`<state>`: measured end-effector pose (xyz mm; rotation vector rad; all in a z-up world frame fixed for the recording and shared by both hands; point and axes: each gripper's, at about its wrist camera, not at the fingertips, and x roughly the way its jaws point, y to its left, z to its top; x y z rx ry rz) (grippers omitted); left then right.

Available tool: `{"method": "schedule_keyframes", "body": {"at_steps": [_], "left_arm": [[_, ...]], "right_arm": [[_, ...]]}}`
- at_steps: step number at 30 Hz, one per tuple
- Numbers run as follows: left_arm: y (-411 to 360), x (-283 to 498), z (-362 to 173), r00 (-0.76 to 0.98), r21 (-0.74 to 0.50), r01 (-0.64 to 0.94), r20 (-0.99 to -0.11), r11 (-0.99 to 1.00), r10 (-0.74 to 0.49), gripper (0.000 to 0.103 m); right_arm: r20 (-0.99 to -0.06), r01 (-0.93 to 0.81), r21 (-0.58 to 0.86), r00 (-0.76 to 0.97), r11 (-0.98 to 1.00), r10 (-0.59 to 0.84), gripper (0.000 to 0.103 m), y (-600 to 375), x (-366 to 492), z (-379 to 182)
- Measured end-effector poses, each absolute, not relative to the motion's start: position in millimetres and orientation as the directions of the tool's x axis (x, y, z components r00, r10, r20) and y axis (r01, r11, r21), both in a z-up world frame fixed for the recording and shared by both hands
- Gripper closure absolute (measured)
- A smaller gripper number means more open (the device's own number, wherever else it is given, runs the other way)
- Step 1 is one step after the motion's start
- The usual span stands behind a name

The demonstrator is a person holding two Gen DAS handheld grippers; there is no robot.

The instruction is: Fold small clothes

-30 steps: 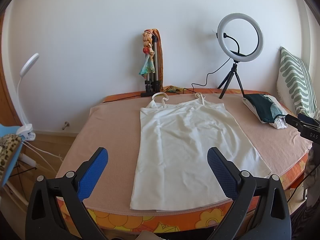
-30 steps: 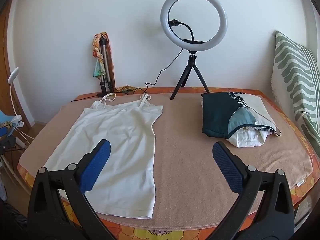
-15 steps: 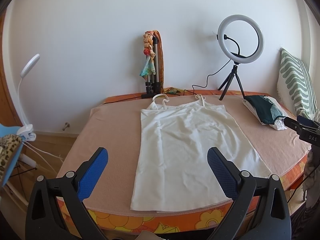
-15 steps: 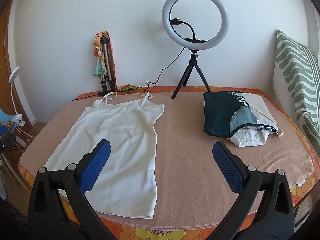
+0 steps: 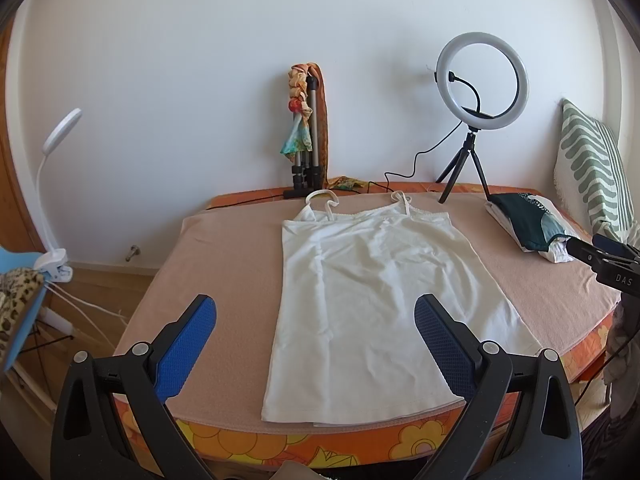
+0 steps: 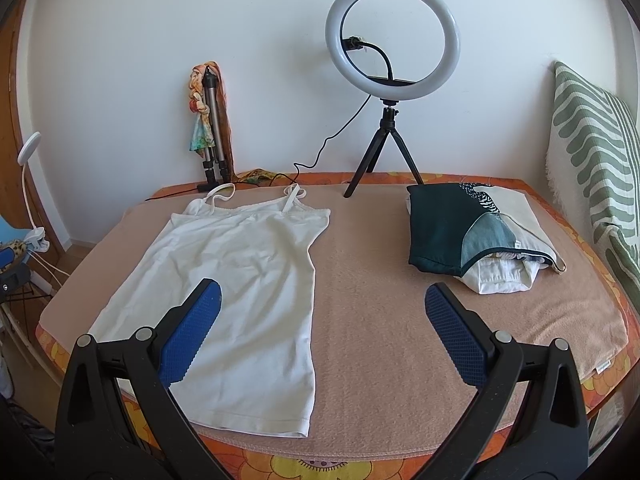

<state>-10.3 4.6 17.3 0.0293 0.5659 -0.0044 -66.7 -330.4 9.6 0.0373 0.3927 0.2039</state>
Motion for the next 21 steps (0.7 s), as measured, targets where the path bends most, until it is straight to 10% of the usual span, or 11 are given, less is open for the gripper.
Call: {"method": "schedule_keyframes", "body": {"at_steps": [21], "left_arm": [[6.6, -11.8, 18.8, 0.847, 0.022, 0.012, -0.532, 1.000, 0.002, 0.003]], "right_arm": [[-0.377, -0.190, 0.074, 0.903, 0.979, 0.204, 0.000, -328.4, -66.4, 9.5]]}}
